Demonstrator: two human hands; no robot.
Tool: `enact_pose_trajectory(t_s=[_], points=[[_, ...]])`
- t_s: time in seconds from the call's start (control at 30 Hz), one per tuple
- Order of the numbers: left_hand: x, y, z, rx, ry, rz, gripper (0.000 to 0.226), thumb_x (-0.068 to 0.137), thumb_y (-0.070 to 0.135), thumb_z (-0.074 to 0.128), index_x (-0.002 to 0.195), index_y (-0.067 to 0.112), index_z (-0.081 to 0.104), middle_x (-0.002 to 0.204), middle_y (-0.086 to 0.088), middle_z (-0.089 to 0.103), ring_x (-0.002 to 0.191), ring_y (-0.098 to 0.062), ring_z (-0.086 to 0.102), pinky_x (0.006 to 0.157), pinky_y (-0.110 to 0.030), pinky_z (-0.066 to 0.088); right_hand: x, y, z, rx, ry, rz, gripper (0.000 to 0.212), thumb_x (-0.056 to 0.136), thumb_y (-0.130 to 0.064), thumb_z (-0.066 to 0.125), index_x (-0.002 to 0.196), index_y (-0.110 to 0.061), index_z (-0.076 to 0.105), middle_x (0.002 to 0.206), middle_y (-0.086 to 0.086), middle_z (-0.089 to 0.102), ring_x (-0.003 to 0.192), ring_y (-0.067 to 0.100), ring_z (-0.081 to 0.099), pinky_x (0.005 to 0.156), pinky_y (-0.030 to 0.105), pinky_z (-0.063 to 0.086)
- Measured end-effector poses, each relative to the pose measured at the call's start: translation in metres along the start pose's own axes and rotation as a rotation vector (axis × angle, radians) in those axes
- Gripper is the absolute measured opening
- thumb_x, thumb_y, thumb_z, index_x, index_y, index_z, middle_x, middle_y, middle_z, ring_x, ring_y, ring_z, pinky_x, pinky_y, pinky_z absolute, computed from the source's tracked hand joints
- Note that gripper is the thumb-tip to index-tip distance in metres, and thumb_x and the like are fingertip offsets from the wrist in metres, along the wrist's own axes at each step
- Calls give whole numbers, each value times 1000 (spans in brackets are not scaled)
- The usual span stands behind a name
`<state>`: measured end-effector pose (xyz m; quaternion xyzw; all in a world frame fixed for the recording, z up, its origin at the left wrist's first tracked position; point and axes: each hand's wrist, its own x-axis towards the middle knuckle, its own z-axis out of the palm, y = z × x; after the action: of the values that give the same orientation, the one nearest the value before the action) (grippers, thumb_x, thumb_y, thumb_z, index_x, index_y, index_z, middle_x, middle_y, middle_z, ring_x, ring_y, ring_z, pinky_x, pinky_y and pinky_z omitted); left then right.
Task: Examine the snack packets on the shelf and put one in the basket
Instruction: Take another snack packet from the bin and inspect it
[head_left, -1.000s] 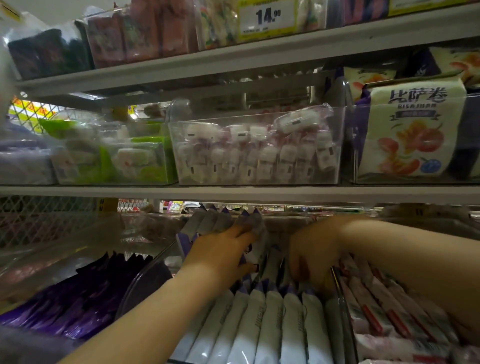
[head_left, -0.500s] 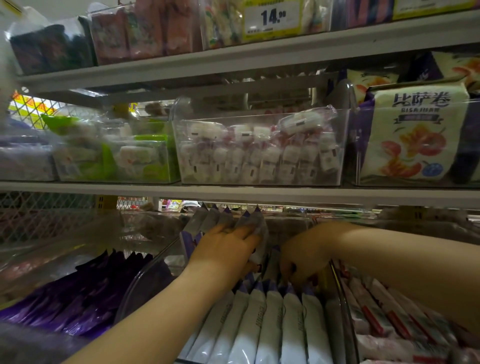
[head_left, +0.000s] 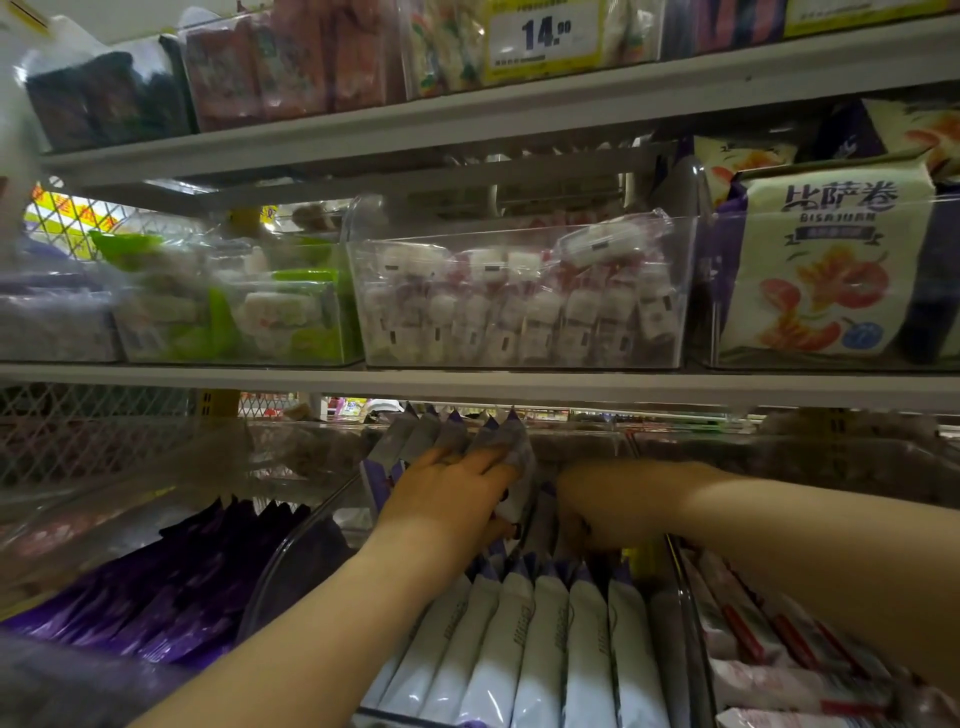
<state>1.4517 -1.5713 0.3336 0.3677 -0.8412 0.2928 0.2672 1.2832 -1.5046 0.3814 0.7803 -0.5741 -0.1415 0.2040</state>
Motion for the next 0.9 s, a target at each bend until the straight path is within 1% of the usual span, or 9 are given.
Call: enact_pose_trajectory(t_s=[0.1,0.2,0.27,0.33,0.4,0.57,0.7,0.8,0.9], points=[[3,3,-4,10,0,16,68,92,41,56,151,32,23,162,10,13,143,-23,27,115,-31,13,-5,3,1,11,107,59,22,95,-7,47,106,1,63,100,17,64,77,22,50,61,26,41],[5,8,-10,13,9,67,70,91,39,57,151,30,22,161,8,17,139,-23,31,112,-29,16,-11,5,1,74,239,75,24,96,-6,45,115,-4,58,110,14,62,89,26,58,76,30,50],[8,13,-14,-11,24,87,67,91,38,59,149,30,27,159,8,23,138,-22,33,110,-29,20,-13,8,2,125,311,81,27,95,-5,44,121,-5,53,114,14,60,98,25,59,83,31,48],[11,15,-17,-53,10,86,63,90,36,62,146,29,34,157,7,28,138,-22,34,108,-30,26,-13,12,3,193,401,98,29,94,-2,43,123,-5,47,113,14,58,94,24,56,71,22,38],[14,16,-20,-81,-32,70,61,90,36,63,144,29,38,154,6,33,136,-21,36,103,-30,31,-13,16,5,217,494,116,30,94,-1,42,124,-3,43,108,15,58,95,25,57,65,21,29],[16,19,-18,-71,-72,46,61,90,32,63,145,28,37,156,5,31,136,-26,37,105,-33,33,-25,18,13,467,706,154,10,92,-15,54,99,-18,47,86,-2,55,83,20,54,67,31,38],[17,23,-18,-103,-31,-11,60,91,27,62,145,32,35,154,5,32,129,-32,46,101,-40,44,-41,13,21,571,799,205,19,87,-18,63,103,-24,55,93,-11,49,88,12,51,73,24,39],[11,24,-20,-208,109,-43,53,87,25,66,136,31,48,148,7,41,121,-27,53,93,-36,49,-61,9,24,537,934,185,10,86,-21,65,91,-26,59,90,-17,48,83,4,48,68,17,36],[8,31,-22,-328,199,-65,51,82,23,73,130,26,58,137,3,54,117,-24,57,90,-34,50,-79,3,25,548,1016,159,12,84,-23,69,86,-31,59,87,-18,51,80,0,49,69,10,39]])
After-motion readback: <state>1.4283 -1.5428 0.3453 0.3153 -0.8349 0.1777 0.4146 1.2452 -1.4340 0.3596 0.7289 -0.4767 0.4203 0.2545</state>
